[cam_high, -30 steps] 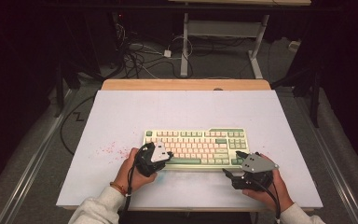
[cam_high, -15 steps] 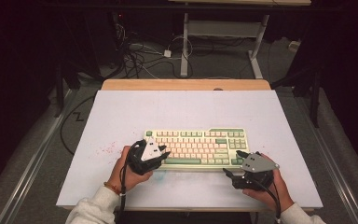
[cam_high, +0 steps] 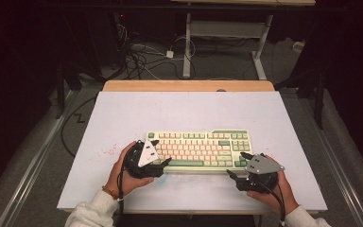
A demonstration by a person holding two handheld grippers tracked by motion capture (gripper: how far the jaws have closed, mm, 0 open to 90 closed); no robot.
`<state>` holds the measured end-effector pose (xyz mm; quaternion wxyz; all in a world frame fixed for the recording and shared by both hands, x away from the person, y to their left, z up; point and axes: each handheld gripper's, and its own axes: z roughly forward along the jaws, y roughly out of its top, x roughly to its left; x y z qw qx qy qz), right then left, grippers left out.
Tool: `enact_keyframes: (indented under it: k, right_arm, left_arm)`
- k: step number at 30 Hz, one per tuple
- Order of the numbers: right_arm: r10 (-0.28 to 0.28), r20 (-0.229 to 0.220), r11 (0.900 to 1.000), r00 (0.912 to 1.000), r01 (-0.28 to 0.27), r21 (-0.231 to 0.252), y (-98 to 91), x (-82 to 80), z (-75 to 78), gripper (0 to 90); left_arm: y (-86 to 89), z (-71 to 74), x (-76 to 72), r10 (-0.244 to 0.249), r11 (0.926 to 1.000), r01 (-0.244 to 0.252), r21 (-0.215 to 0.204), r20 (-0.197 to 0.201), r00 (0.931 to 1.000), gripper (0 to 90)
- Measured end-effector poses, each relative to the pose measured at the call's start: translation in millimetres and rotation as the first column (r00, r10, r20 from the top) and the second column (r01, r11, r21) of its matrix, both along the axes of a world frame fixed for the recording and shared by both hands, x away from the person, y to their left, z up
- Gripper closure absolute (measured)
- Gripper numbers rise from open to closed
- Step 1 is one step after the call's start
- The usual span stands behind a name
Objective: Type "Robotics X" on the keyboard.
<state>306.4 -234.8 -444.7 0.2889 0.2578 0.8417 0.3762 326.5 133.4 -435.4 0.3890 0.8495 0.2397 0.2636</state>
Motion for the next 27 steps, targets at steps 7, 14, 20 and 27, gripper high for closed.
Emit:
enact_keyframes:
  k: [7,14,20,27]
  right_arm:
    - [-0.006,-0.011,1.0000,0.9999,0.006,0.005,-1.7,1.7,0.2,25.6]
    - [-0.018,-0.021,0.9996,0.9996,0.019,0.022,-5.4,4.3,2.0,34.4]
    - [-0.012,-0.036,0.9984,0.9993,0.014,0.055,-10.4,7.5,8.6,56.4]
    - [0.043,-0.091,0.9973,0.9949,-0.038,0.063,-7.0,15.9,15.3,84.5]
  left_arm:
    - [12.7,-3.3,-5.8,0.023,0.9995,-0.024,0.019,0.023,0.9995,18.4]
    - [26.1,-6.4,-13.0,0.047,0.9985,-0.047,0.026,0.021,0.9987,18.4]
    - [33.3,-11.8,-19.3,0.059,0.9974,-0.059,0.042,0.004,0.9982,18.4]
    - [38.5,-18.8,-24.8,0.069,0.9963,-0.068,0.052,-0.024,0.9973,18.3]
